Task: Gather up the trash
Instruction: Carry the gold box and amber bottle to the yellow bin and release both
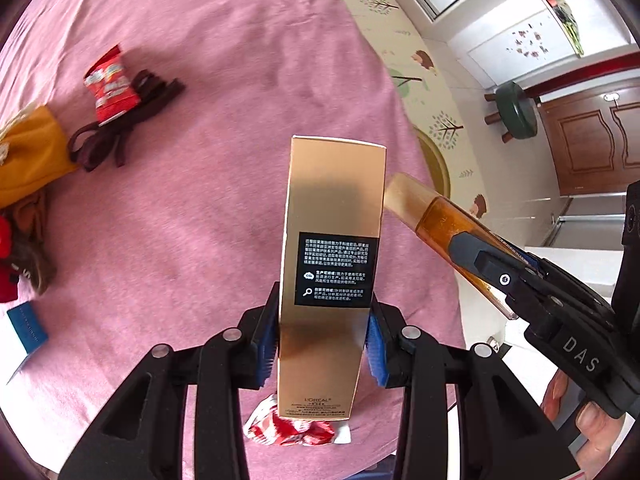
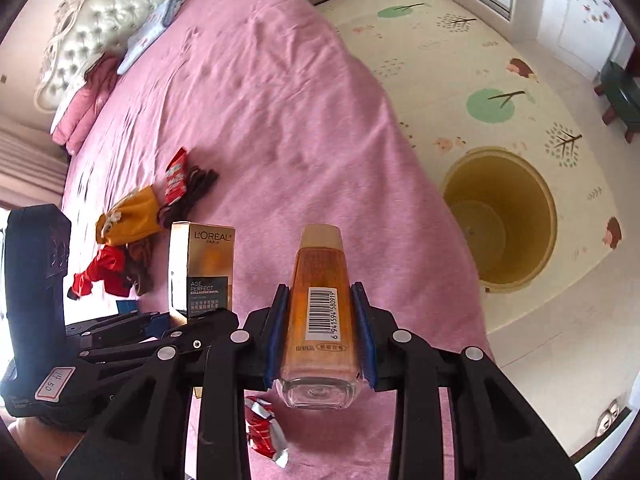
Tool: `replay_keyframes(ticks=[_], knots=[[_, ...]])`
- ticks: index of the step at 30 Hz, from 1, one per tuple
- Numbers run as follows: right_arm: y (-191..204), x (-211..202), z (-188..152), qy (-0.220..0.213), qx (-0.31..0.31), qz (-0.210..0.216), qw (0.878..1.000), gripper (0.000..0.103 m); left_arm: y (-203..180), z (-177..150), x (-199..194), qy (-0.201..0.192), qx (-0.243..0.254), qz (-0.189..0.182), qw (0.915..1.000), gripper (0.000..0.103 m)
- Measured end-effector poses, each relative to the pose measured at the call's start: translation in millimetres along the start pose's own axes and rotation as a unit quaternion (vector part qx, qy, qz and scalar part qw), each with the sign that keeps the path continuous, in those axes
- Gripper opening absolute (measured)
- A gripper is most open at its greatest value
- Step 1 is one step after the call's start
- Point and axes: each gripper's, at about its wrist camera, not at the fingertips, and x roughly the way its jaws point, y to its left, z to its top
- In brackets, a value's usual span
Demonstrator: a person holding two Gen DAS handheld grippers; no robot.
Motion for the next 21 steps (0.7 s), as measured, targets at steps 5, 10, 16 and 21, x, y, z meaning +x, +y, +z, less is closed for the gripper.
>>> replay_keyframes(ticks=[5,10,16,21], knots=[[-59.3,-21.3,5.0,-0.028,0.061,-0.019,0.998,0.031,-57.8,24.7,24.4,0.011,0.052,-0.007,0.9986,0.037],[-117.3,-34.1,8.1,-0.049,0.116,-0.038,0.991,0.031,-109.0,43.9,46.5,0.019,0.089,-0.017,0.9957,0.037],[-176.5,-48.4,23.7,-0.075,0.160,-0.056,0.983,0.031,-162.4,69.3,71.3,0.029,0.129,-0.033,0.9907,0.037],[-208.4,-68.1,43.8,-0.111,0.191,-0.049,0.974,0.045,-200.9,96.0,73.6,0.009,0.161,-0.036,0.9863,0.097]])
